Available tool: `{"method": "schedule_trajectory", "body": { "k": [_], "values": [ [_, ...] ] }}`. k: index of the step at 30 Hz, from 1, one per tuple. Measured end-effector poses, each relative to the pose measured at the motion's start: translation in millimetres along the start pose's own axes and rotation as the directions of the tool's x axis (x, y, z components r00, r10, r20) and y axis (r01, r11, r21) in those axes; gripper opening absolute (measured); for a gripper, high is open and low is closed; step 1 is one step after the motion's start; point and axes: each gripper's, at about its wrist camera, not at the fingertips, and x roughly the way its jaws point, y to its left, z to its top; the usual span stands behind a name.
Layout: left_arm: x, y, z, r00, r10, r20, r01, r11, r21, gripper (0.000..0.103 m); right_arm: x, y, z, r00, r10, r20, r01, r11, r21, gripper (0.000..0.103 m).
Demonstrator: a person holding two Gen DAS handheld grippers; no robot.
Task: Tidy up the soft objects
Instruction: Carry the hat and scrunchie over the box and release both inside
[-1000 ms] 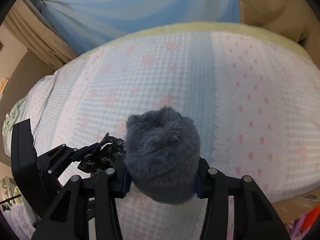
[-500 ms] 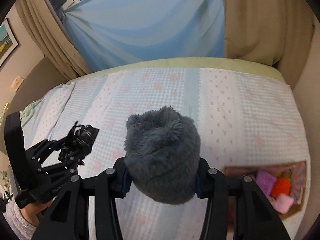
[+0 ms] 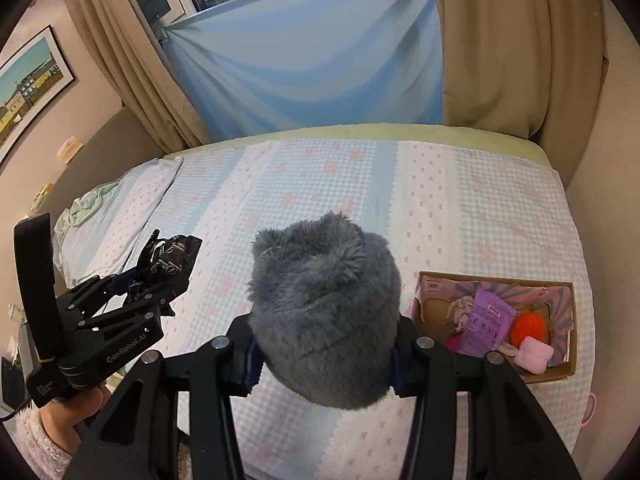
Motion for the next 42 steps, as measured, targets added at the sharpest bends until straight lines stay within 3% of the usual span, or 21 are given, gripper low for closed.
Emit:
{"method": "schedule_trajectory", "body": {
  "k": [9, 19, 24, 30, 37, 38, 40, 41, 42],
  "values": [
    [2.6, -86.7, -11.6, 0.998, -0.058, -0.014, 0.058, 0.998, 0.017, 0.049, -34.7, -62.4, -26.8, 1.0, -0.016, 0.002, 0.016, 1.0, 0.014, 0.044],
    [57.1, -201.6, 2.2, 0.98, -0.174, -0.096, 0.187, 0.971, 0.15, 0.049, -46.7, -178.0, -42.4, 0.985, -0.166, -0.044, 0.171, 0.97, 0.173, 0.044],
    [103.1, -241.1, 6.8, 0.969, -0.193, -0.155, 0.22, 0.959, 0.18, 0.049, -29.4, -229.1, -45.0, 0.972, -0.218, -0.09, 0.234, 0.94, 0.247, 0.044],
    [174.1, -265.5, 1.5, 0.962, -0.149, -0.227, 0.194, 0.962, 0.19, 0.049, 9.5, -279.0, -48.7, 0.955, -0.24, -0.173, 0.283, 0.911, 0.299, 0.044],
    [228.4, -269.0, -11.6, 0.953, -0.096, -0.287, 0.157, 0.967, 0.201, 0.049, 67.8, -322.7, -58.2, 0.95, -0.183, -0.253, 0.272, 0.883, 0.382, 0.049],
    [231.9, -270.3, -12.0, 0.954, -0.086, -0.286, 0.147, 0.969, 0.2, 0.054, 72.0, -324.7, -58.5, 0.95, -0.175, -0.257, 0.268, 0.881, 0.39, 0.049],
    [236.6, -271.1, -12.1, 0.954, -0.076, -0.292, 0.139, 0.969, 0.203, 0.077, 82.9, -329.6, -57.4, 0.949, -0.16, -0.272, 0.263, 0.878, 0.4, 0.061],
    [238.1, -271.6, -12.7, 0.952, -0.074, -0.297, 0.141, 0.968, 0.208, 0.101, 89.3, -331.3, -56.8, 0.948, -0.152, -0.281, 0.261, 0.876, 0.405, 0.067],
    [238.0, -272.2, -13.2, 0.952, -0.074, -0.299, 0.142, 0.966, 0.214, 0.103, 94.6, -332.4, -56.0, 0.946, -0.148, -0.288, 0.262, 0.874, 0.41, 0.079]
  ]
}}
